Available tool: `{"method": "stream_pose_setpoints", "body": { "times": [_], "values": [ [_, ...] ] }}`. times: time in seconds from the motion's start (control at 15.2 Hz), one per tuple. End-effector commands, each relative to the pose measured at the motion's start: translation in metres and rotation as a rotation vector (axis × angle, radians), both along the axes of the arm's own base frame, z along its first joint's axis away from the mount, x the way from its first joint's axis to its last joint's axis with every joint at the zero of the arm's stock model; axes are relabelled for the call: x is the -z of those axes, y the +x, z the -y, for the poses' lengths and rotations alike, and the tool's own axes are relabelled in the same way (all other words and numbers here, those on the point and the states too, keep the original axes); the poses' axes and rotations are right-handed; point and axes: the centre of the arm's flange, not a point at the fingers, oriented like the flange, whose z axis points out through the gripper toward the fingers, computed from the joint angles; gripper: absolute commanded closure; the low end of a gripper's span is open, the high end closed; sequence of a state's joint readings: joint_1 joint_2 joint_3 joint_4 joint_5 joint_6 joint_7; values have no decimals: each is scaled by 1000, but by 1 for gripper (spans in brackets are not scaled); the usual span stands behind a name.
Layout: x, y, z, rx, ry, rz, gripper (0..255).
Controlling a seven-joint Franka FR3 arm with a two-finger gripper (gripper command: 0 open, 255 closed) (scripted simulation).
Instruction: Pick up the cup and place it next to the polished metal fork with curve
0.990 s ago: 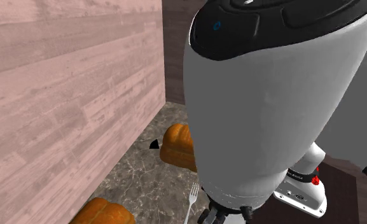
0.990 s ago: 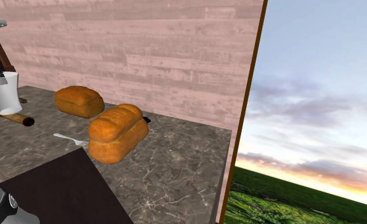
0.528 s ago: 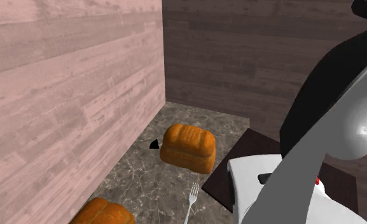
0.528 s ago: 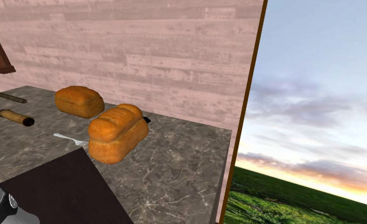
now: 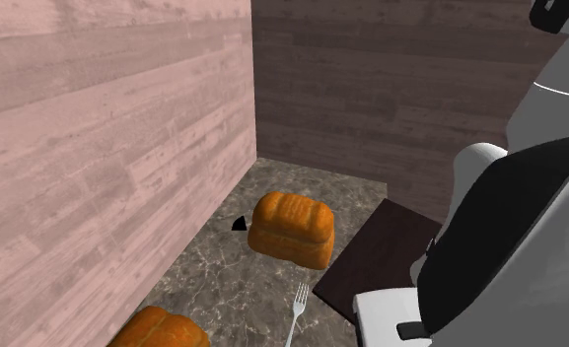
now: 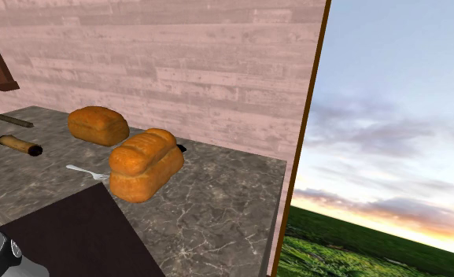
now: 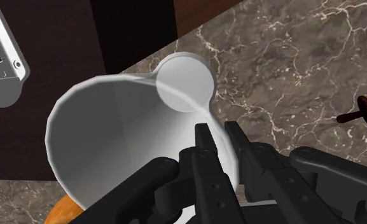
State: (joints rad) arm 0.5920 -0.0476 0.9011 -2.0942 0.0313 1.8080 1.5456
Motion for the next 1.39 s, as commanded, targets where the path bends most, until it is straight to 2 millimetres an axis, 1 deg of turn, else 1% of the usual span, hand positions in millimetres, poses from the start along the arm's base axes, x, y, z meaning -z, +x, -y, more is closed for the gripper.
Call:
{"method": "stream_pose_setpoints", "body": {
  "times": [0.0,1.32],
  "values": [
    [10,0,0,0,1,0,255],
    [116,0,0,0,1,0,255]
  ]
}}
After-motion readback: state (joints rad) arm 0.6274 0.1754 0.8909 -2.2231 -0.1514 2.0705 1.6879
